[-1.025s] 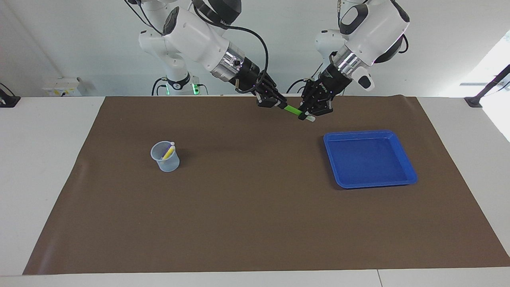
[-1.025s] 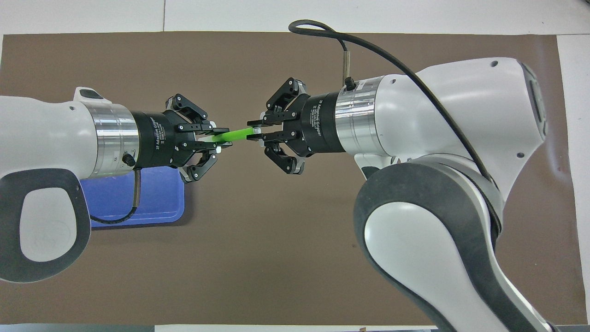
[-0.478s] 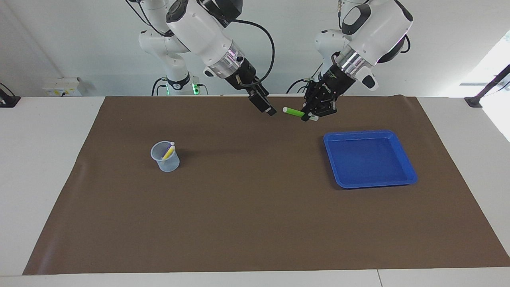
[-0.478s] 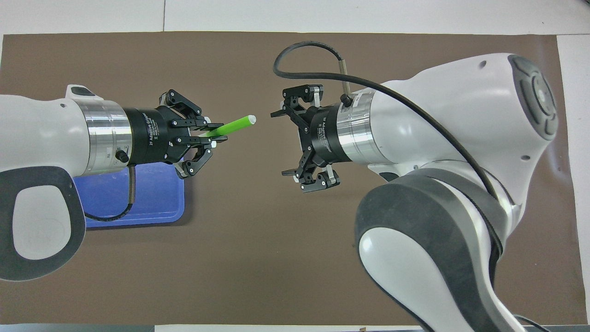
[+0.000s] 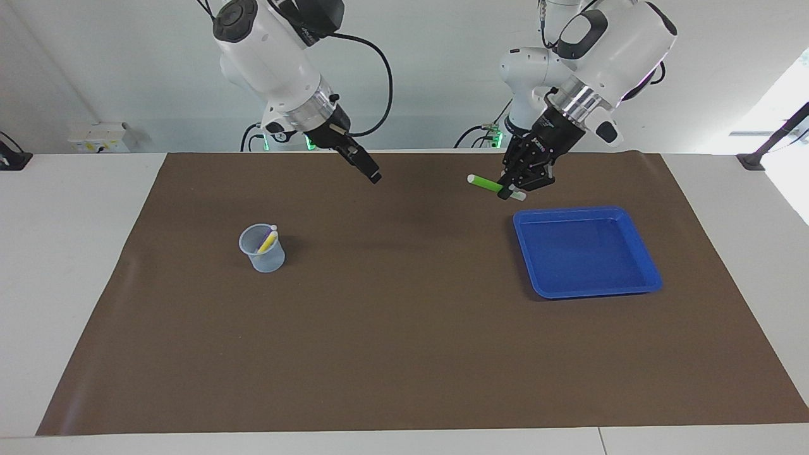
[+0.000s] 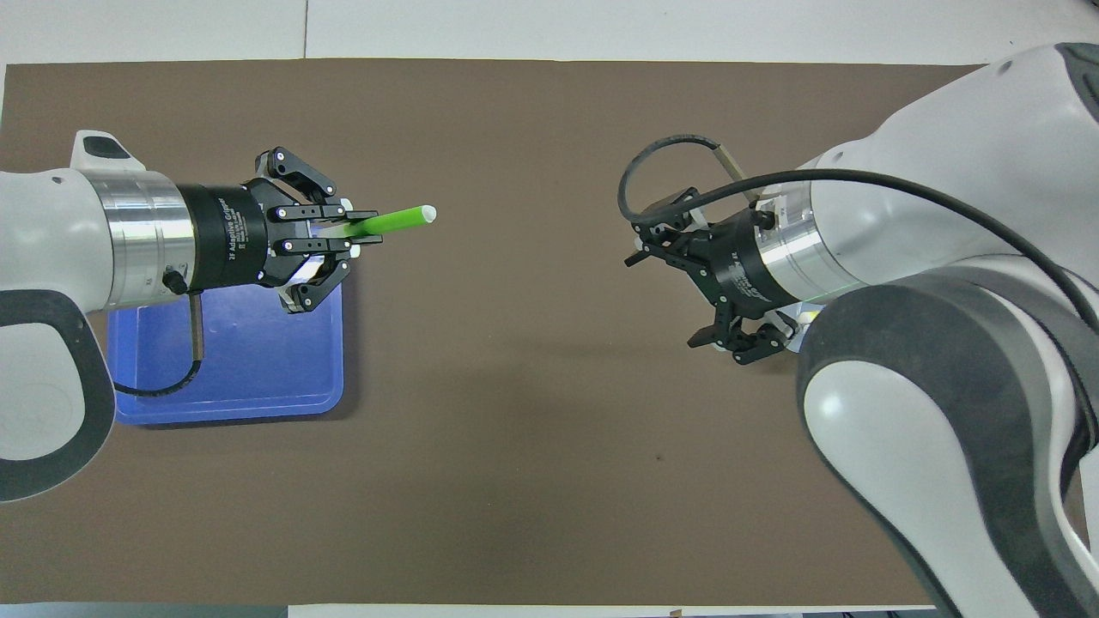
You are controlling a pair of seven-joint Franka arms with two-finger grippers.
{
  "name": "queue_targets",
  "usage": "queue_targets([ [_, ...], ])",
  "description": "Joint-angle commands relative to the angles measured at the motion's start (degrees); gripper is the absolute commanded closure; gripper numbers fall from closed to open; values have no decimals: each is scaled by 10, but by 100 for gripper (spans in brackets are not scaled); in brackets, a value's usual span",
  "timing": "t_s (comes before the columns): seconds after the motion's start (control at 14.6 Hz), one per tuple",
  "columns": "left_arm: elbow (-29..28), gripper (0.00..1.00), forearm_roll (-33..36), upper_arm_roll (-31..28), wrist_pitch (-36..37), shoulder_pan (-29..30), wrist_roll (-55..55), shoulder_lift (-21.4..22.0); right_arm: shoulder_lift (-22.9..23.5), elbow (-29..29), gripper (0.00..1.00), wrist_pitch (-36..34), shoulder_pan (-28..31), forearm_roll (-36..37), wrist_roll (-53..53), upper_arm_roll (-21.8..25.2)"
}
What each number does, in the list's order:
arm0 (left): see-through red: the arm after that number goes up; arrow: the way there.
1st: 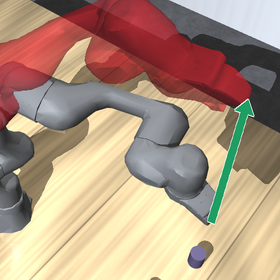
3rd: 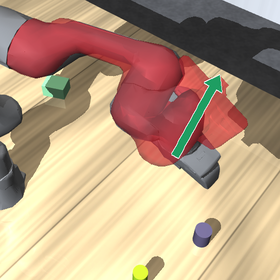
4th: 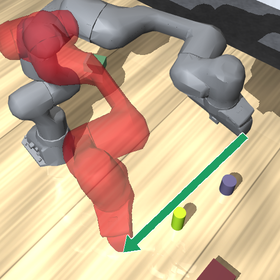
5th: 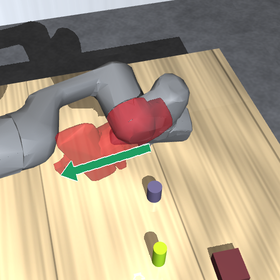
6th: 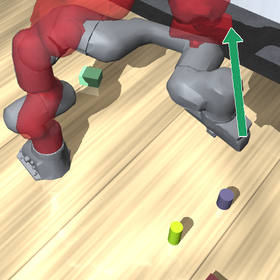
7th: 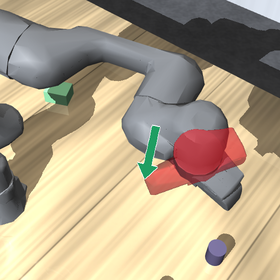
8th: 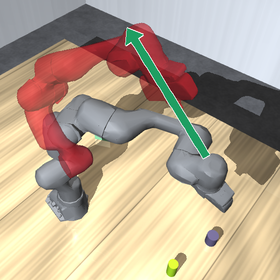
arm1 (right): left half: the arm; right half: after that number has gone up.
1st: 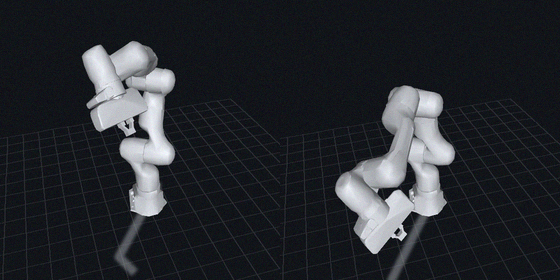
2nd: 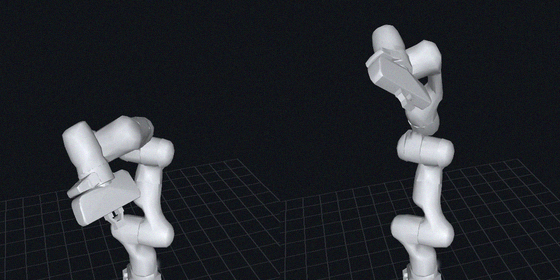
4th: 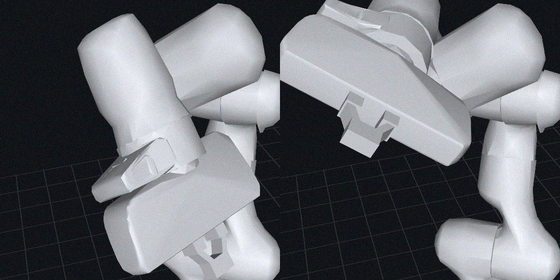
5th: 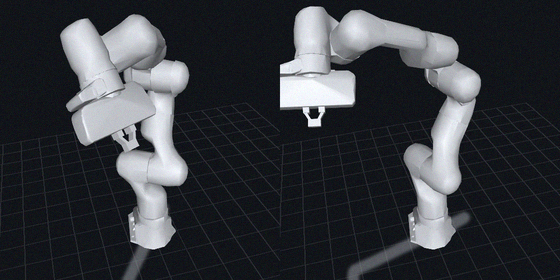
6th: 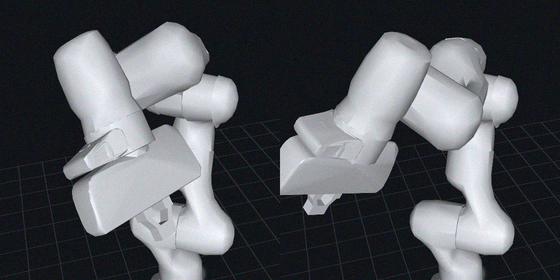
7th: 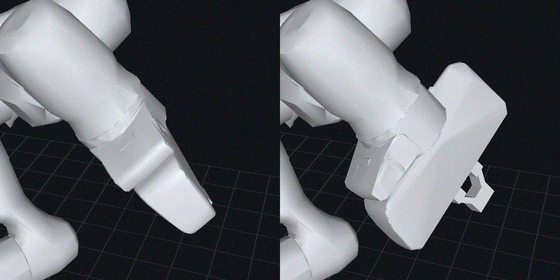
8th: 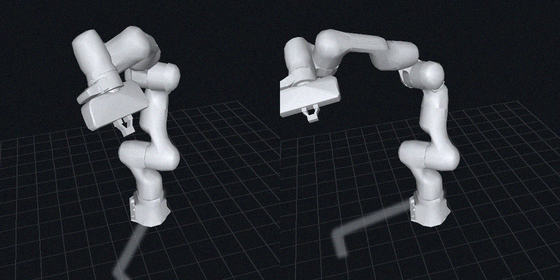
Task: Right arm passes pens to left for tray arrangement
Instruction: 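Lower the green pen into the tray with the left gripper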
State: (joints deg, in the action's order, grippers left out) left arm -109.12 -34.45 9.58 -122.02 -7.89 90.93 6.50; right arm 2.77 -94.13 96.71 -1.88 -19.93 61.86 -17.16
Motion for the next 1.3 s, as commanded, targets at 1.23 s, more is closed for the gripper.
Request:
queue_targets([
  [1.23, 73, 100, 351, 1, 76, 111, -773, -262, -94, -360, 8, 239, 5, 392, -510, 63],
])
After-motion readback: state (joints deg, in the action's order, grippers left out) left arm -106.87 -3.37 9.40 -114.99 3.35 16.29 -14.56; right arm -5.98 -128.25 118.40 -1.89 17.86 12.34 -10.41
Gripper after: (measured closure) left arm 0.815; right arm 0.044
